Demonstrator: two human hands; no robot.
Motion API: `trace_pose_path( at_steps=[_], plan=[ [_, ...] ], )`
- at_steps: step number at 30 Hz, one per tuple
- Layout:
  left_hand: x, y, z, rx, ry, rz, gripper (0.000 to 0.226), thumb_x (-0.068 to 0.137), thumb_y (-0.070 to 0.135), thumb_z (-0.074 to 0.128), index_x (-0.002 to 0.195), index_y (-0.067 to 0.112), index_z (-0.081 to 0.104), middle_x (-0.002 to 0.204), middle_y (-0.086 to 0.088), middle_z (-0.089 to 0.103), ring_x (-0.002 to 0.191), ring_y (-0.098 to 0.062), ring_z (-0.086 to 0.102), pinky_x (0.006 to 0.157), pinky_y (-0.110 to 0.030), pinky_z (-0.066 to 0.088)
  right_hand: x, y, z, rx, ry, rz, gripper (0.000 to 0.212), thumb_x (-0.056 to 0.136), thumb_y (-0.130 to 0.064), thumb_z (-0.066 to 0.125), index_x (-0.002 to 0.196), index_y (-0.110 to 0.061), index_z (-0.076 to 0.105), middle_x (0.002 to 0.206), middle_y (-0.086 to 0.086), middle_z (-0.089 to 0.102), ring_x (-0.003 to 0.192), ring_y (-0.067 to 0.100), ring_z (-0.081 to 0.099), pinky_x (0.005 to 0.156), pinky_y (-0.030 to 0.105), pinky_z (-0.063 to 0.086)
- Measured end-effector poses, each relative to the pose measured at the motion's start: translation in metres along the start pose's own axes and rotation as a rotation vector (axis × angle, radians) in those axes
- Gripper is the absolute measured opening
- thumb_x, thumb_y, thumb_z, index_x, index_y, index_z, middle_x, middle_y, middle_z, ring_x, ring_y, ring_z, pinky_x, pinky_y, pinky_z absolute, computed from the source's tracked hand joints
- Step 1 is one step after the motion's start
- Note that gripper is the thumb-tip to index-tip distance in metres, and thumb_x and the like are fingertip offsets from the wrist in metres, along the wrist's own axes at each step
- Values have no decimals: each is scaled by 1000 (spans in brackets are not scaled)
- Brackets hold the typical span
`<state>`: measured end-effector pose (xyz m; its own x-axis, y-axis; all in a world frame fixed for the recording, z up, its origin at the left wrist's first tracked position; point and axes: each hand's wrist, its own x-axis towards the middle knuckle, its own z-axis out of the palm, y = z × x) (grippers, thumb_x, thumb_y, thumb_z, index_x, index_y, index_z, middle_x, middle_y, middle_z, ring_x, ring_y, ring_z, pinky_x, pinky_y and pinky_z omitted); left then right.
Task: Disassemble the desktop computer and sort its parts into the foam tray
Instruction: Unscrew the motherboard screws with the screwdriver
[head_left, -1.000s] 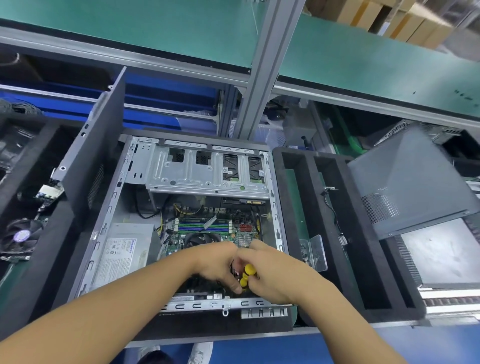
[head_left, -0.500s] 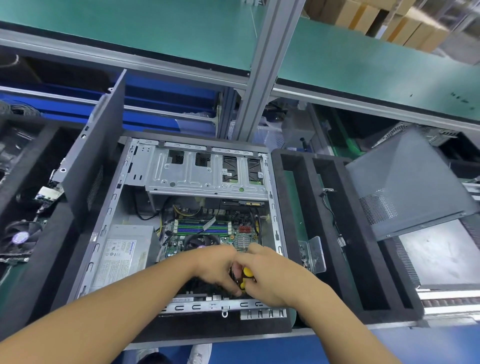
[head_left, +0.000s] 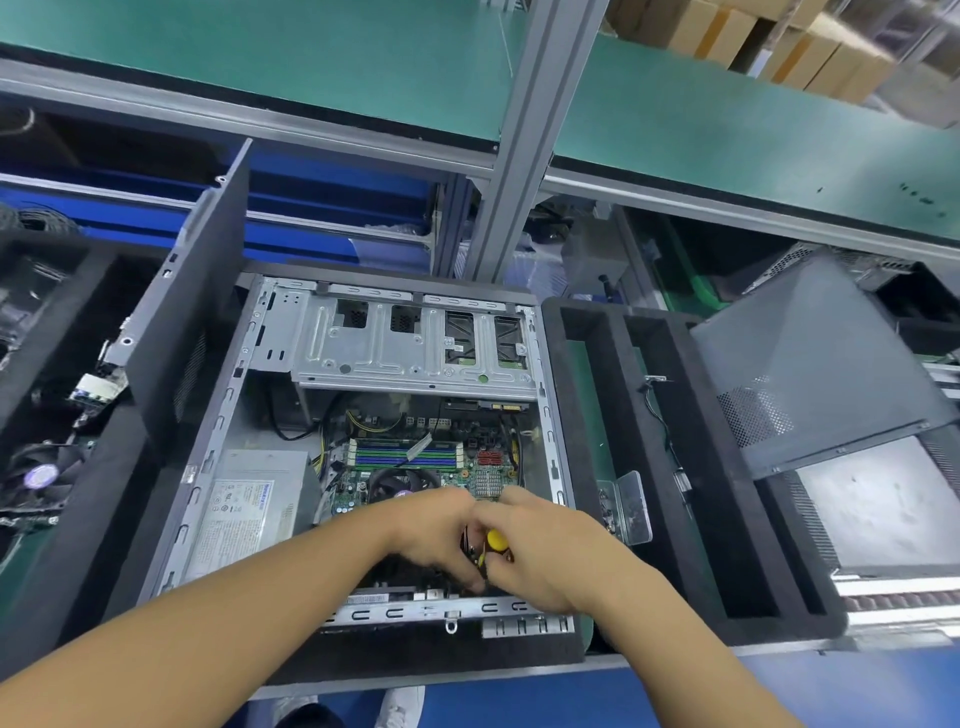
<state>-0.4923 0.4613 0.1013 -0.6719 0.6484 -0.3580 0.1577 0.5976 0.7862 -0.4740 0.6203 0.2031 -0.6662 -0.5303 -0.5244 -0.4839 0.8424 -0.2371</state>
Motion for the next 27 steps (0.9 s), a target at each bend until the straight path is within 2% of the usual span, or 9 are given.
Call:
trace_pose_path(
  at_steps=[4, 8, 12, 14, 17, 19, 22, 24, 27],
  plan=[
    [0, 2, 1, 7, -6, 15, 32, 71, 34, 86, 89, 24, 62, 81, 14, 64, 70, -4, 56, 62, -17, 44, 4, 1, 6, -145, 125, 91, 42, 93, -65, 40, 107, -26, 43, 103, 2, 60, 92, 28, 61, 65, 35, 38],
    [-1, -1, 1, 8, -12, 3, 37, 72, 34, 85, 100, 20, 66, 101, 5, 70, 91, -12, 62, 80, -25, 49, 6, 0, 5, -90, 98, 37, 17, 96, -42, 46, 107, -29, 43, 105, 3, 59, 90, 29, 59, 64, 34, 38],
    [0, -7, 0, 25, -6, -28, 25, 76, 29, 83, 80, 30, 59, 76, 16, 57, 67, 9, 53, 57, -4, 36, 4, 4, 1, -42, 6, -12, 14, 91, -33, 49, 104, -36, 45, 104, -7, 47, 92, 24, 56, 70, 36, 44],
    [1, -6, 1, 36, 2, -23, 24, 74, 33, 84, 82, 28, 61, 77, 15, 60, 66, 2, 53, 58, -9, 38, 3, 4, 2, -71, 20, 3, 15, 93, -44, 48, 104, -35, 43, 106, -6, 49, 91, 25, 58, 68, 36, 43],
    [2, -3, 2, 43, -6, 9, 31, 71, 35, 84, 87, 32, 57, 83, 16, 63, 71, 1, 56, 61, -15, 43, 7, 4, 4, -153, 102, 74, 40, 92, -66, 40, 102, -28, 39, 102, 1, 60, 91, 27, 62, 64, 36, 39],
    [2, -1, 3, 34, -24, 15, 33, 72, 33, 85, 93, 25, 62, 88, 9, 68, 78, -7, 61, 70, -24, 50, 10, 3, 7, -172, 128, 91, 43, 94, -65, 39, 106, -24, 42, 102, 6, 63, 92, 32, 63, 64, 36, 38],
    [0, -1, 3, 27, -20, 11, 38, 70, 36, 86, 98, 22, 65, 94, 4, 71, 88, -17, 64, 82, -33, 52, 10, 1, 7, -114, 116, 53, 26, 97, -51, 44, 104, -27, 39, 98, 7, 60, 82, 33, 58, 64, 36, 38],
    [-1, -3, 1, -12, -5, -8, 31, 70, 35, 86, 92, 29, 65, 94, 14, 71, 88, -9, 63, 83, -25, 50, 10, 1, 4, -103, 82, 35, 17, 95, -42, 46, 96, -31, 33, 92, 3, 55, 75, 29, 49, 64, 34, 36],
    [-2, -3, 0, -41, 13, -19, 27, 71, 31, 86, 77, 35, 60, 73, 34, 61, 69, 12, 55, 66, -7, 39, 9, 2, -1, -71, 25, 4, 14, 90, -35, 49, 90, -34, 35, 96, -4, 55, 84, 25, 50, 66, 34, 36]
  ],
)
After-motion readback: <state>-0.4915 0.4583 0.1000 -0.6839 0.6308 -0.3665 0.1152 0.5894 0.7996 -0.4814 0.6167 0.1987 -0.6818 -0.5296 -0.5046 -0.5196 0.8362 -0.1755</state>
